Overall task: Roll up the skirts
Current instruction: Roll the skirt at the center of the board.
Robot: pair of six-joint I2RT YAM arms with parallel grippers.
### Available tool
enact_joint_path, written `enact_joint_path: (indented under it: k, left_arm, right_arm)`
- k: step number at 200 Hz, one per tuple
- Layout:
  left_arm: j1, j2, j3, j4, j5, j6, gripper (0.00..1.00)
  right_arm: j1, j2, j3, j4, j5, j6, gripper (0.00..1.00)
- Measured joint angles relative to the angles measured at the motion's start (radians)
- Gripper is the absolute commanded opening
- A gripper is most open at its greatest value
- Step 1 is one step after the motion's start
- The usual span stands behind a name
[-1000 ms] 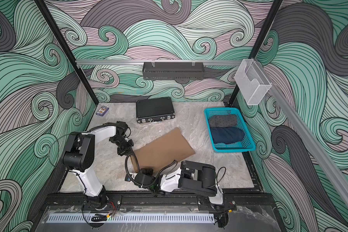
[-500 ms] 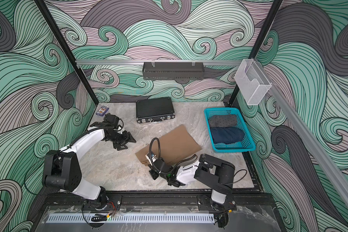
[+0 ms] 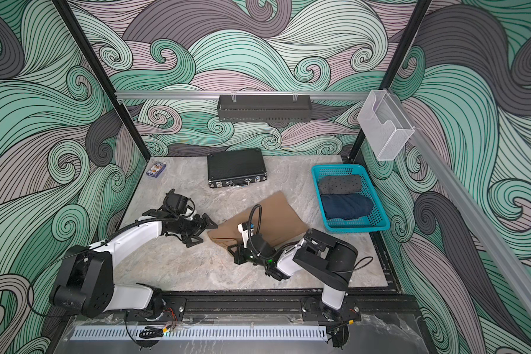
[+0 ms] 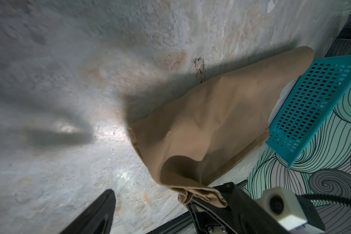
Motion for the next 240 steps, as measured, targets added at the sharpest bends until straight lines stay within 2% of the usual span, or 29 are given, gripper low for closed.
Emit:
enact_joint_path:
  k: [40, 69, 77, 85, 99, 111, 119, 150, 179, 211, 240]
  left_arm:
    - [-0.027, 0.148, -0.028, 0.108, 0.032, -0.065, 0.9]
    - [-0.039, 0.156, -0.027, 0.133, 0.042, -0.095, 0.86]
    - [-0.04, 0.157, -0.029, 0.14, 0.036, -0.108, 0.79]
    - [-0.042, 0.161, -0.029, 0.145, 0.029, -0.123, 0.67]
    - [-0.045, 0.179, -0.026, 0.145, 0.01, -0.143, 0.35]
    - [-0.045, 0.203, -0.006, 0.105, -0.024, -0.144, 0.12]
    - [-0.045, 0.22, 0.025, 0.052, -0.056, -0.135, 0.0]
    - [-0.044, 0.245, 0.203, -0.195, -0.175, -0.051, 0.0]
    - [-0.041, 0.244, 0.347, -0.447, -0.335, 0.074, 0.0]
    - [-0.055, 0.225, 0.386, -0.649, -0.435, 0.164, 0.0]
    - [-0.106, 0.244, 0.431, -0.724, -0.465, 0.188, 0.0]
  right_arm:
    - [-0.012, 0.008, -0.009, 0.059, -0.042, 0.06, 0.0]
    - [-0.012, 0.009, -0.016, 0.072, -0.059, 0.07, 0.0]
    - [-0.012, 0.009, -0.017, 0.073, -0.062, 0.07, 0.0]
    - [-0.012, 0.01, -0.018, 0.073, -0.064, 0.07, 0.0]
    - [-0.012, 0.01, -0.018, 0.079, -0.069, 0.07, 0.0]
    - [-0.012, 0.01, -0.017, 0.083, -0.082, 0.074, 0.0]
    - [-0.012, 0.012, -0.014, 0.085, -0.092, 0.078, 0.0]
    - [-0.01, 0.018, 0.038, 0.057, -0.113, 0.135, 0.0]
    - [0.012, 0.038, 0.17, -0.096, -0.129, 0.246, 0.0]
    - [0.037, 0.067, 0.232, -0.198, -0.147, 0.37, 0.0]
    - [0.049, 0.068, 0.229, -0.22, -0.161, 0.446, 0.0]
